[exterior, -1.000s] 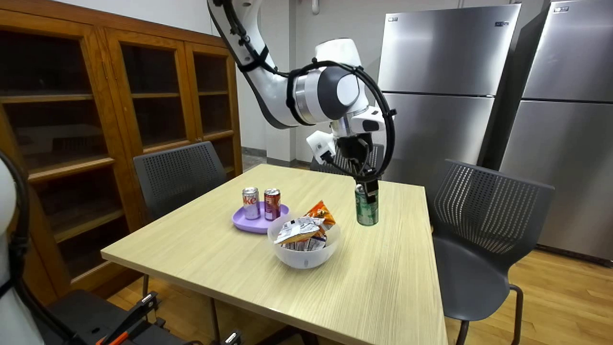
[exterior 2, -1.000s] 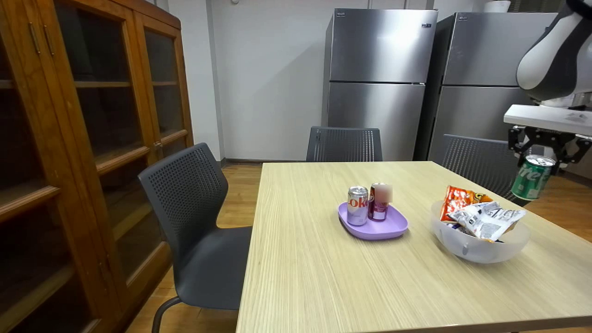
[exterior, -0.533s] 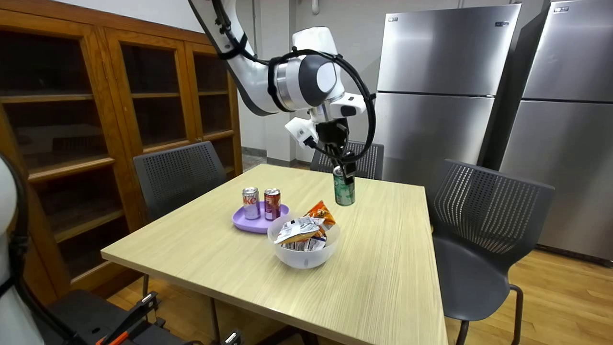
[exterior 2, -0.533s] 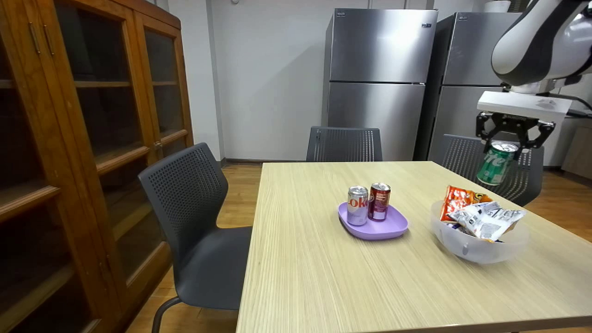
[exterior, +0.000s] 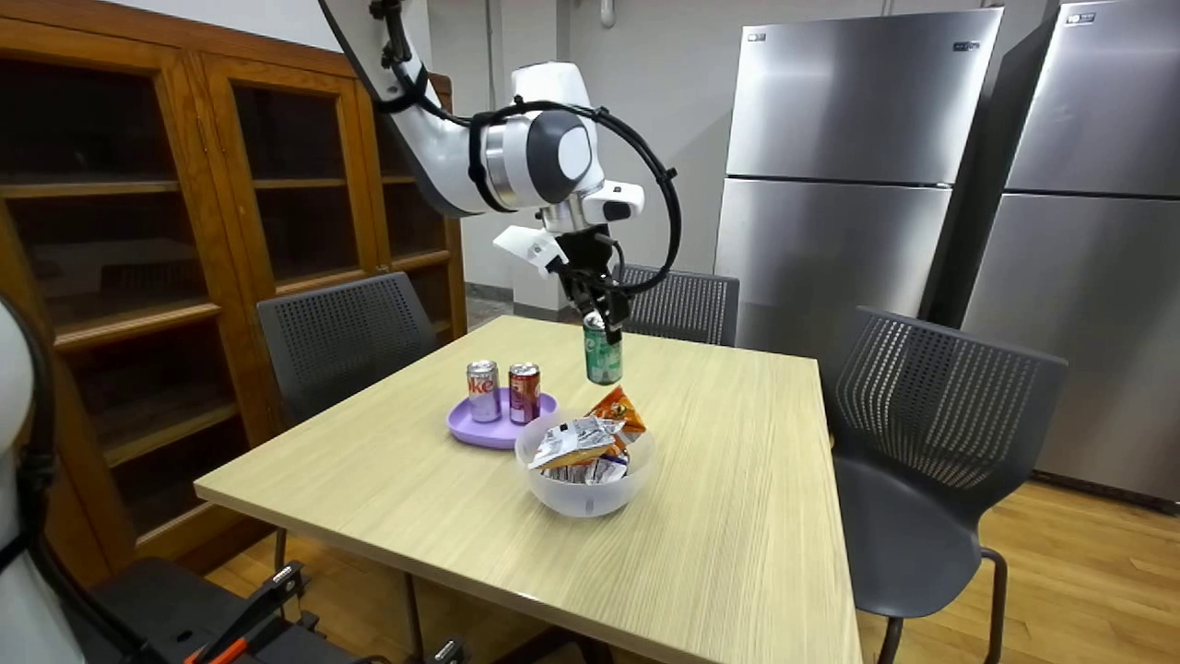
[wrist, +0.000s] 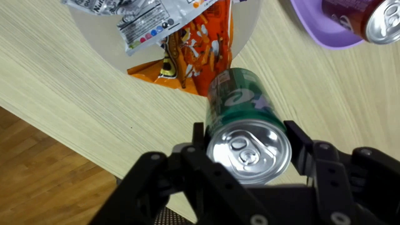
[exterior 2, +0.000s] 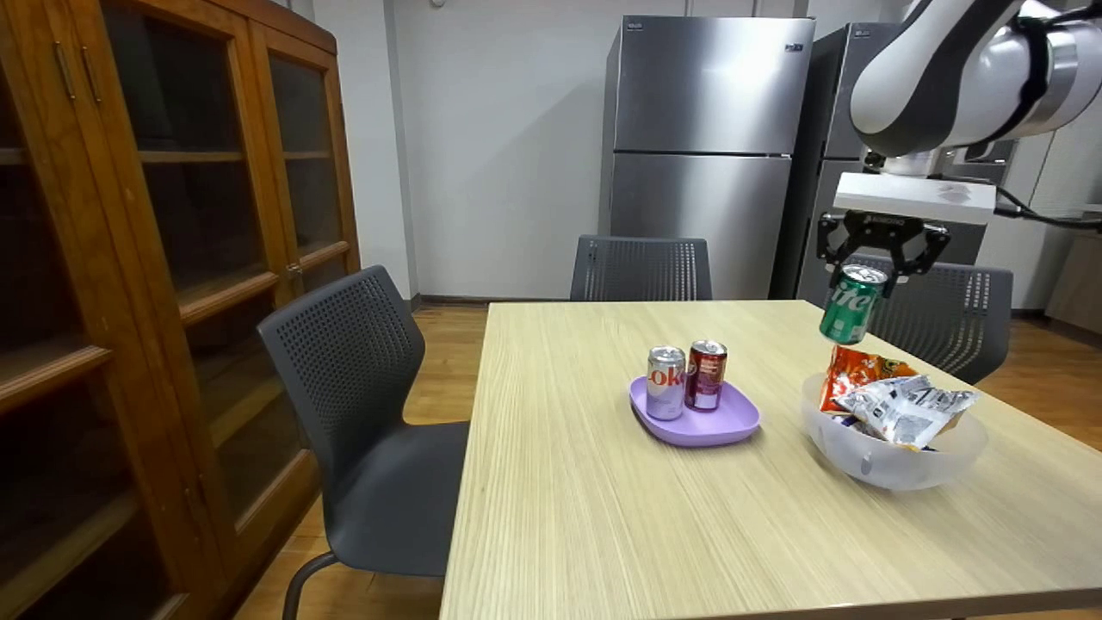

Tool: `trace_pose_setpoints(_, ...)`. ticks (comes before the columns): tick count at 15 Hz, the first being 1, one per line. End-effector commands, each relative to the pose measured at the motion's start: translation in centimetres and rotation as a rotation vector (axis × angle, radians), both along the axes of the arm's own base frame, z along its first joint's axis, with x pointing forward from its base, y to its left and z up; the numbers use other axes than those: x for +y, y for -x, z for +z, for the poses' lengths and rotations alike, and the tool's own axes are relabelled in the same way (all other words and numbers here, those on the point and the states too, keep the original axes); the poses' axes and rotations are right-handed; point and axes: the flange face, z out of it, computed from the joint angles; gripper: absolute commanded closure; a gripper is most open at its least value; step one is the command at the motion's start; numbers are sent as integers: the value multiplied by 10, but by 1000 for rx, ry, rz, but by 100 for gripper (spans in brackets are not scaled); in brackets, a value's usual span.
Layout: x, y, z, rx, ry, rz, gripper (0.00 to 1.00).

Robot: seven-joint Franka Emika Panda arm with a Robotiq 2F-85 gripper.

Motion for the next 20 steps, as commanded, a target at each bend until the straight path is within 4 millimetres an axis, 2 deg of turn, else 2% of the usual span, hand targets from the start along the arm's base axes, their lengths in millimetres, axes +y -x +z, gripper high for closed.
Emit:
trace_pose_setpoints(1,26,0,10,30,-7,131,62)
trace_pose_setpoints(7,64,2,3,85,-8,323,62)
trace_pose_setpoints(20,116,7,-26,158,28,621,62)
